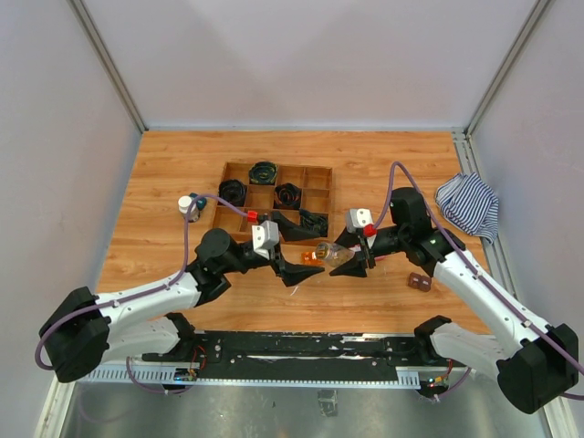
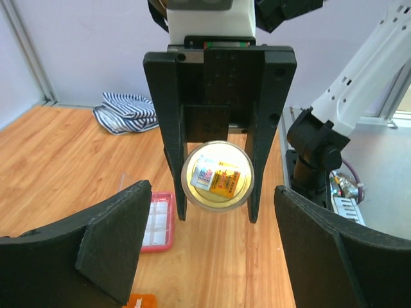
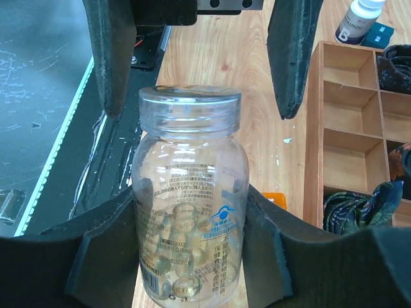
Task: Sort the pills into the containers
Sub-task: Unscrew the lid of the pill bottle.
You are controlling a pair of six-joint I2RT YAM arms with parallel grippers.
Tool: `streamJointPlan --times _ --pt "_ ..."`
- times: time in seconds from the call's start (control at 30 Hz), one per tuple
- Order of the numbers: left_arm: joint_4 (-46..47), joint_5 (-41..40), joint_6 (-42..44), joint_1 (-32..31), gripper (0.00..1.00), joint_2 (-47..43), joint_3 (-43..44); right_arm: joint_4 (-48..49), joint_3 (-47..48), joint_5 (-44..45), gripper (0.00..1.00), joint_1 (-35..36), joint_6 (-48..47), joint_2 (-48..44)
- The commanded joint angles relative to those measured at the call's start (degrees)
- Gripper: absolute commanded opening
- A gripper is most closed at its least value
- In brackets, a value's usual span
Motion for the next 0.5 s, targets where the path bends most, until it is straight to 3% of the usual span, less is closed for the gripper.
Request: streamJointPlan --times 0.0,0.23,0.47 --pt "7.4 -0.6 -3.5 0.3 0.85 0.6 0.8 -0.5 2.2 -1.7 0.01 -0.7 -1.1 -0.2" --pt "6.3 -0.2 -5.4 0.4 0.7 2.0 2.3 -0.5 2.1 -2.1 0.01 -0.7 -1.0 -0.1" --pt "5.8 0.3 -6.1 0.3 0.7 3.3 2.7 -0.5 2.1 -2.1 0.01 -0.7 -1.0 -0.2"
